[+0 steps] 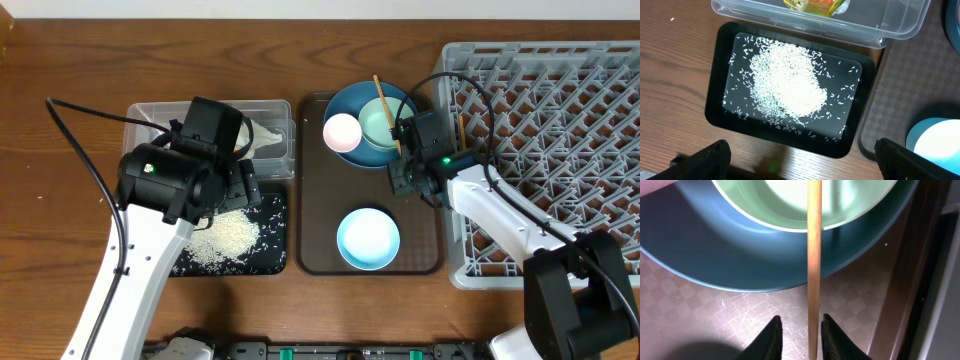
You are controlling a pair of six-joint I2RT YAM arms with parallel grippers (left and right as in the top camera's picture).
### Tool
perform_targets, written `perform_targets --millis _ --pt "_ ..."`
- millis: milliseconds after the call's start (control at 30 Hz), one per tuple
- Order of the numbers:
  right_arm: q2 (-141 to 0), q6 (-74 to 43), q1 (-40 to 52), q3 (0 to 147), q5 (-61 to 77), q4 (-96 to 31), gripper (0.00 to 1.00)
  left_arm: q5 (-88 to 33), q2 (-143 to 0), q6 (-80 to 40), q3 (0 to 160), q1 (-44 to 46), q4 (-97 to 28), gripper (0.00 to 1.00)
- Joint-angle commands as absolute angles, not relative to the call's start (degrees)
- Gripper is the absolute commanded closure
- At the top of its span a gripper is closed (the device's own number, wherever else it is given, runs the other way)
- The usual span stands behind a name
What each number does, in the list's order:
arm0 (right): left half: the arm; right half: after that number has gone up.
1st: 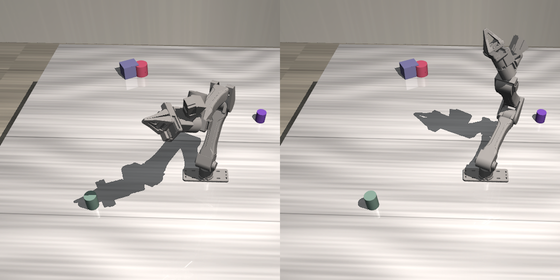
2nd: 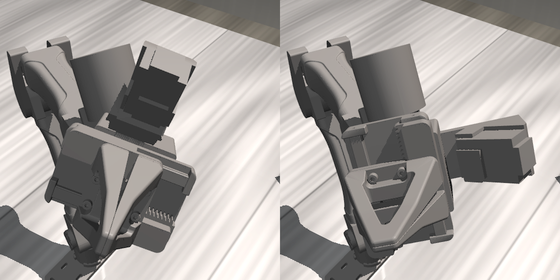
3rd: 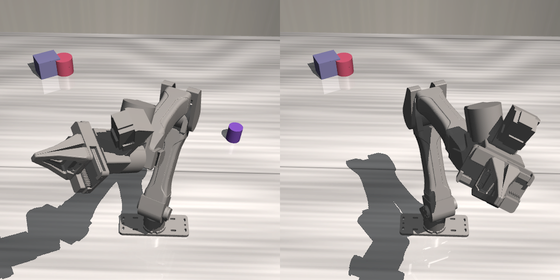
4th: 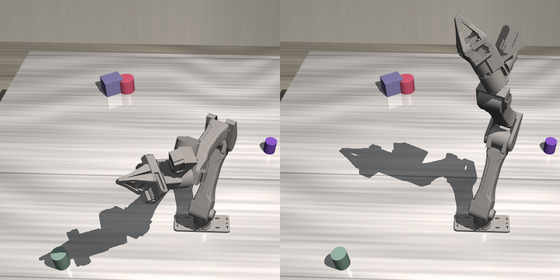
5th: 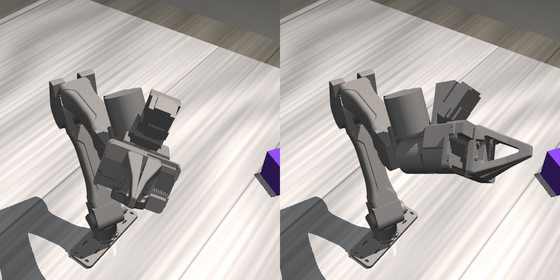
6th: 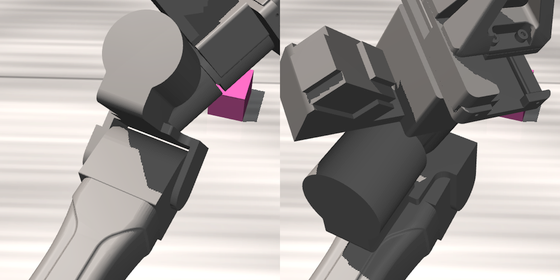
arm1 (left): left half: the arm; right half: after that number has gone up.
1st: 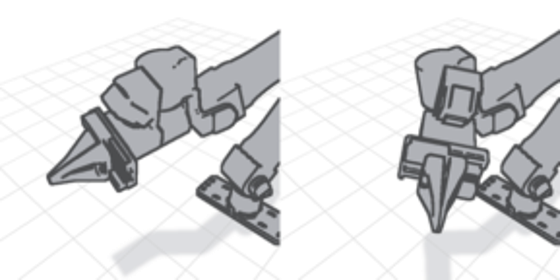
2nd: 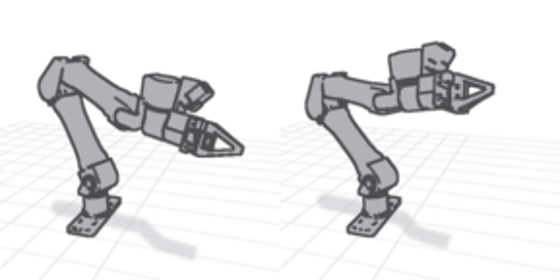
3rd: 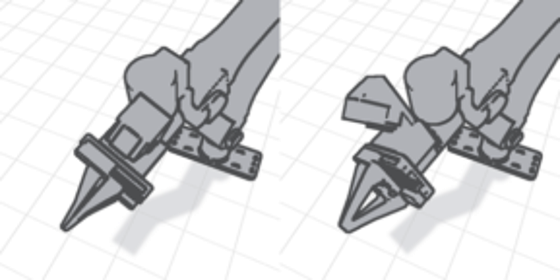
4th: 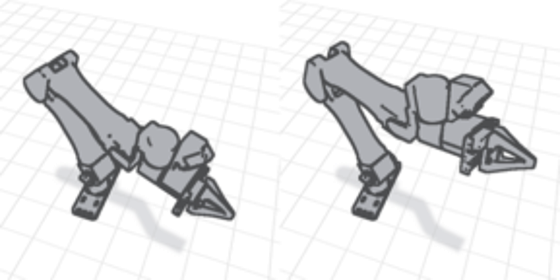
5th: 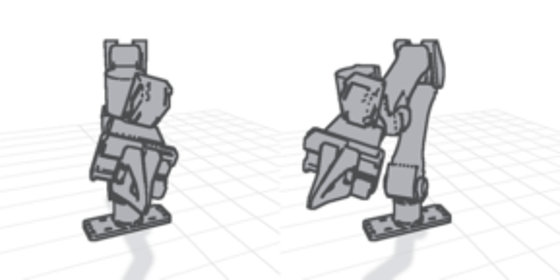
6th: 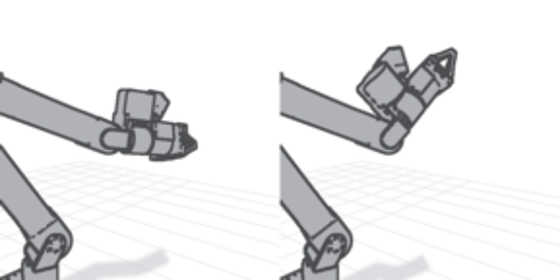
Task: Sort waste into correct bins and load items into the dishwasher rack
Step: 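Grasp the second chopstick with the right gripper and lift it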
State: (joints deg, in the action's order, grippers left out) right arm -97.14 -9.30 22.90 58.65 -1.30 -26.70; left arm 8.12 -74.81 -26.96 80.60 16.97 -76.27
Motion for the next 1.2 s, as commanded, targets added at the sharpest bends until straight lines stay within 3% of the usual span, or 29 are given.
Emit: perform_targets --millis 0,567,1167 --pt "-98.0 -8.9 23.2 58.3 -1.7 -26.6 0.82 9.1 -75.0 -26.7 80.5 16.7 -76.5 0.05" --pt "-98.0 -8.9 23.2 58.3 -1.7 -27.2 0.98 9.1 -75.0 -26.7 80.5 16.7 -76.5 0.05" --pt "-94.7 -8.9 23.2 58.8 -1.7 -27.0 0.99 9.1 -75.0 -26.7 80.5 16.7 -76.5 0.05"
